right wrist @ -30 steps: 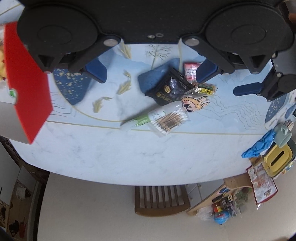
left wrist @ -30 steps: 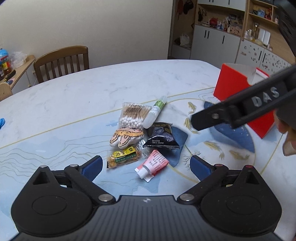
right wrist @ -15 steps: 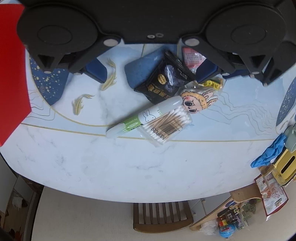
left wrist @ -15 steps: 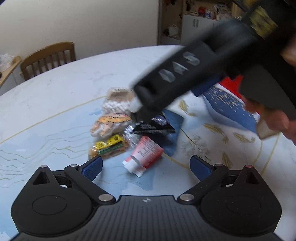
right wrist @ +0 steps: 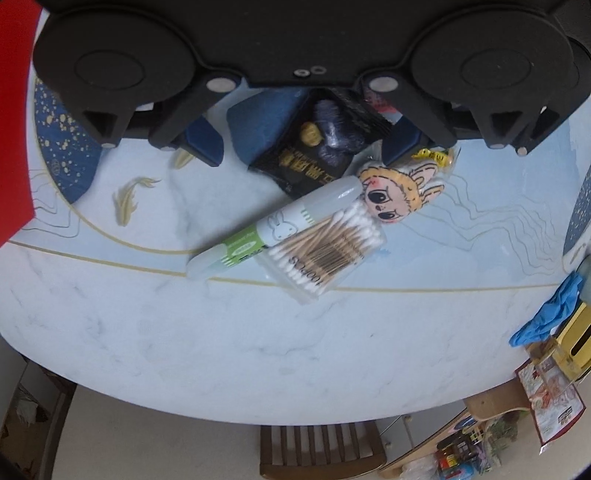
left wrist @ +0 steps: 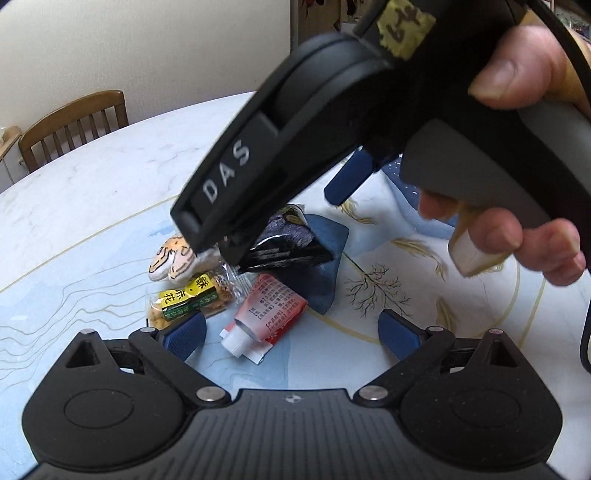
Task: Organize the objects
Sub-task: 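Grasp the pink-white ointment tube with the left gripper while the right grasps the black snack packet, then carry the tube and black packet over the red box with both grippers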
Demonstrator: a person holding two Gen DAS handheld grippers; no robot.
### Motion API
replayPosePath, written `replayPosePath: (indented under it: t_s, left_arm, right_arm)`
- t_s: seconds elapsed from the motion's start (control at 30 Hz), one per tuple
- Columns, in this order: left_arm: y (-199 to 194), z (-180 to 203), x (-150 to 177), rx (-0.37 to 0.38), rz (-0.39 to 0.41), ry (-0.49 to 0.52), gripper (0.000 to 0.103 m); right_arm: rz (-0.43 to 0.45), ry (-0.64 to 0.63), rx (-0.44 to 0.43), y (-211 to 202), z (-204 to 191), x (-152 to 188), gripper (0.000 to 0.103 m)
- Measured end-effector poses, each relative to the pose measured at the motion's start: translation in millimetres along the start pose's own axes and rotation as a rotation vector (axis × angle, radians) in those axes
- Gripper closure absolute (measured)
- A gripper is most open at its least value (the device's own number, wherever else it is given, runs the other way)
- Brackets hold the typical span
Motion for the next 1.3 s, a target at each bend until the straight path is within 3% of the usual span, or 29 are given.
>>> replayPosePath:
  t_s: [0.1,0.27,0.53,0.63,1.3]
  left_arm:
    - [-1,0,0,-0.007,0.012,0.001,0.011]
    - [-4,3,-3,-0.004,0.024,0.006,0.032]
    - [-7,-3,-7,-0.027,0.019,-0.034,0.064]
    - [-8,-4,-6,-0.031,0.012,-0.043,0.066]
    - [-19,4,5,-0.004,-0.051,-0.122,0.066]
  right_arm:
    - [-0.012,-0.017,-0.014,4,-3,3,0.020]
    - [-0.010,-0.042,-0.021,3,-6,5,0.026]
    - [0.007,-0.049,-0.018,0,-3,6,0.050]
    - [0.009,-0.042,-0.016,-3,1,10,0.058]
    - [0.061,0.056,0.006,-50,51,83,0.067]
Point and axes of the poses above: each gripper's, at about its wrist camera, not at the fingertips, and y roughly the way its jaws point, z to its right, x to its underside, the point moved 10 cm from there along y, roughly the way its jaws point, and after that the axes turned 13 degrees about -z, right-handed, at the moved point
